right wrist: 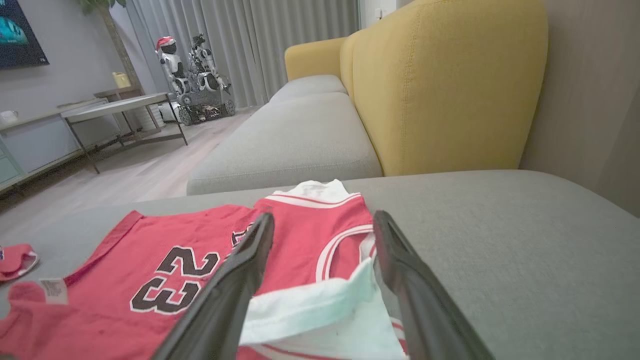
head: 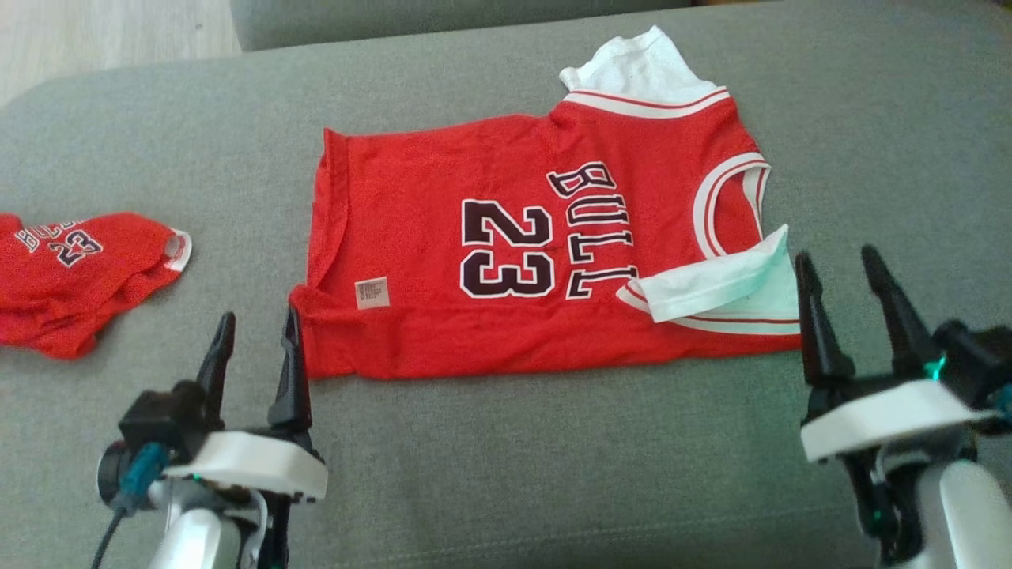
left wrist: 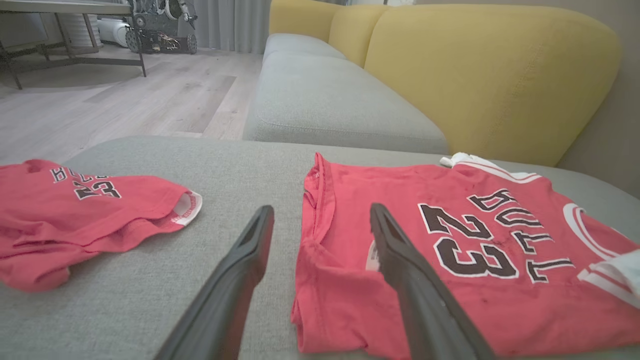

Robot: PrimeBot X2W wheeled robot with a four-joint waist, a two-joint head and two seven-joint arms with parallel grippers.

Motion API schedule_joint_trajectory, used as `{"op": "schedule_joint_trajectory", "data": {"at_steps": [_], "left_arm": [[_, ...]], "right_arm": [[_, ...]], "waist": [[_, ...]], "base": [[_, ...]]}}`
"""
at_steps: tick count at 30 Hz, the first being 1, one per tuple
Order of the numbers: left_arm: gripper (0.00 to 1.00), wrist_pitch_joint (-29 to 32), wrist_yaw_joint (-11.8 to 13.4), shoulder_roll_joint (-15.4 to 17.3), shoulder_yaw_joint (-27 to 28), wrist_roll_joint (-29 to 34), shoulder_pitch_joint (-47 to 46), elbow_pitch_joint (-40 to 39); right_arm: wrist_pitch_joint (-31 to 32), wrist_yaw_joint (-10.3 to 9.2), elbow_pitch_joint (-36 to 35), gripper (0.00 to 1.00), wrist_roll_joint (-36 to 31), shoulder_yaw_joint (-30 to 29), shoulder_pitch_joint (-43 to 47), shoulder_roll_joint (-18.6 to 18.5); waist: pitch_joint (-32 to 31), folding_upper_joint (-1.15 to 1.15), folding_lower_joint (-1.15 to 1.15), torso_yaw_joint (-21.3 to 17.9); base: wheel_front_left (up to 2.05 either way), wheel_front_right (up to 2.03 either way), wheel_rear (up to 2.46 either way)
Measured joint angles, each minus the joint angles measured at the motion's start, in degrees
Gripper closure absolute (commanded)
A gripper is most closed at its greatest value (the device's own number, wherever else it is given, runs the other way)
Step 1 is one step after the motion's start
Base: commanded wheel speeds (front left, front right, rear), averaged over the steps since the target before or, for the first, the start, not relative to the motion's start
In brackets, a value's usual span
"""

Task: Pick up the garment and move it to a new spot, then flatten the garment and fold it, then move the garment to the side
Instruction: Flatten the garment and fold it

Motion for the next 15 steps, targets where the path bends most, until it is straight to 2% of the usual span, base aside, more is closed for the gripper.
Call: {"op": "schedule_joint_trajectory", "data": {"at_steps": [6, 15], "left_arm": [[0.00, 0.11, 0.47, 0.36, -1.04, 0.07, 1.81, 0.60], [0.00, 0.70, 0.52, 0.63, -1.04, -0.07, 2.09, 0.65]], "right_arm": [[0.38, 0.00, -0.79, 0.00, -1.55, -0.29, 3.79, 0.97], [0.91, 0.00, -1.26, 0.00, -1.97, -0.46, 3.84, 1.64]], "waist": [[-1.23, 0.00, 0.00, -0.40], [-1.77, 0.00, 0.00, -0.66]], "base": [[0.00, 0.00, 0.00], [0.00, 0.00, 0.00]]}}
